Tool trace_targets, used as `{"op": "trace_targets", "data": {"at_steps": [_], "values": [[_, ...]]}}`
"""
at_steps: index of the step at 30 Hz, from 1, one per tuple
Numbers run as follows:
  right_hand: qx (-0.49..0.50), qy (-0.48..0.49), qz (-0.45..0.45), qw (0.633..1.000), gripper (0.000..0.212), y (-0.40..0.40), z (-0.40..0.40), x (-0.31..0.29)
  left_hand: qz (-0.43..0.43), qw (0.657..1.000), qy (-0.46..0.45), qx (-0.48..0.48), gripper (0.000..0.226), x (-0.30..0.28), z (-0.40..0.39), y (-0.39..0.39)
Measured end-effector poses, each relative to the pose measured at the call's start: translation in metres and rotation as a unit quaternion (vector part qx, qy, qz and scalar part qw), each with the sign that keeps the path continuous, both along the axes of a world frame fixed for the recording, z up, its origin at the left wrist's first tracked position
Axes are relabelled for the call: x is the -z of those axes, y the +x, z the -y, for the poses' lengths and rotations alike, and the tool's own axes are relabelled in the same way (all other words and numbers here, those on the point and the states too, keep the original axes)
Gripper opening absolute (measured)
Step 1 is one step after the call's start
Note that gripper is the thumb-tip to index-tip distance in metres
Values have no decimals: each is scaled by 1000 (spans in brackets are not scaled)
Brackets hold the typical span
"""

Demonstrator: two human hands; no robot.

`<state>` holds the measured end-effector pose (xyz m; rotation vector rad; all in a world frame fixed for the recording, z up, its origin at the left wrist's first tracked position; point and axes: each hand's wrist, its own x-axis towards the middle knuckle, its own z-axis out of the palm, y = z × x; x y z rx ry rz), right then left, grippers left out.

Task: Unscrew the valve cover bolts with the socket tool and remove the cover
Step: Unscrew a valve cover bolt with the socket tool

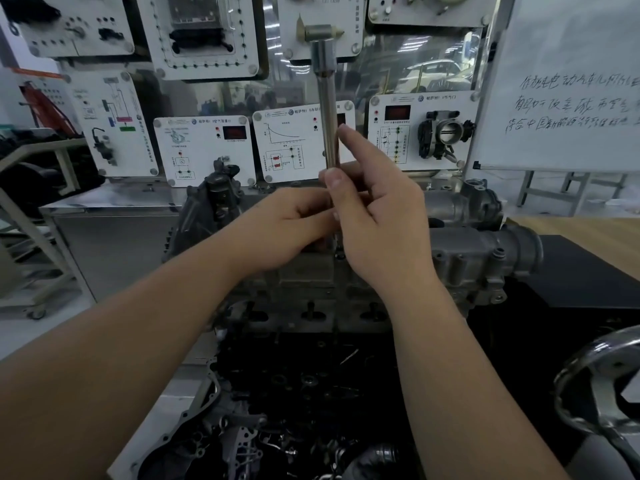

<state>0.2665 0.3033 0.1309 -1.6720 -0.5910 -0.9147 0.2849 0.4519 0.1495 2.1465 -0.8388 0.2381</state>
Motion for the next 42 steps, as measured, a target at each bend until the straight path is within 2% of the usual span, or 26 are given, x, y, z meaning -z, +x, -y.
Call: {"op": "trace_targets", "data": {"at_steps": [4, 7, 10, 13, 18, 21, 25, 32, 35, 37, 39, 42], "values": [[-5, 10, -9, 1000, 38, 0, -2, 0, -14, 1000, -5, 0, 18, -1, -2, 0], [-11, 19, -14, 1000, 23, -1, -2, -3, -8, 1000, -1, -11, 19, -2, 0, -1], [36, 15, 5, 999, 16, 1, -2, -4, 0, 1000, 21, -20, 9, -1, 1, 0], [53, -18, 20, 998, 20, 1, -3, -2, -11, 999, 24, -19, 13, -2, 1, -1], [21, -24, 13, 999, 32, -1, -3, -1, -25, 999, 22, 0, 15, -6, -1, -2], [20, -29, -9, 999, 27, -2, 1, -2, -21, 1000, 17, -1, 15, -7, -3, 1], [5, -43, -55, 998, 17, -5, 4, -9, -65, 997, -33, 12, 8, -5, -3, 3], [32, -27, -74, 996, 3, -15, 9, -26, -55, 998, -1, 2, 19, -9, 3, 3], [72, -51, -74, 993, 8, -16, 14, -39, -47, 999, -4, -15, 42, -7, 7, 1], [71, -83, -100, 989, 12, -16, 16, -45, -40, 999, -5, -22, 39, -5, 9, 2], [40, -94, -125, 987, 5, -15, 17, -48, -35, 999, 5, -33, 31, -4, 7, 5], [18, -93, -136, 986, 25, -15, 17, -47, -31, 999, 10, -28, 28, -3, 6, 6]]}}
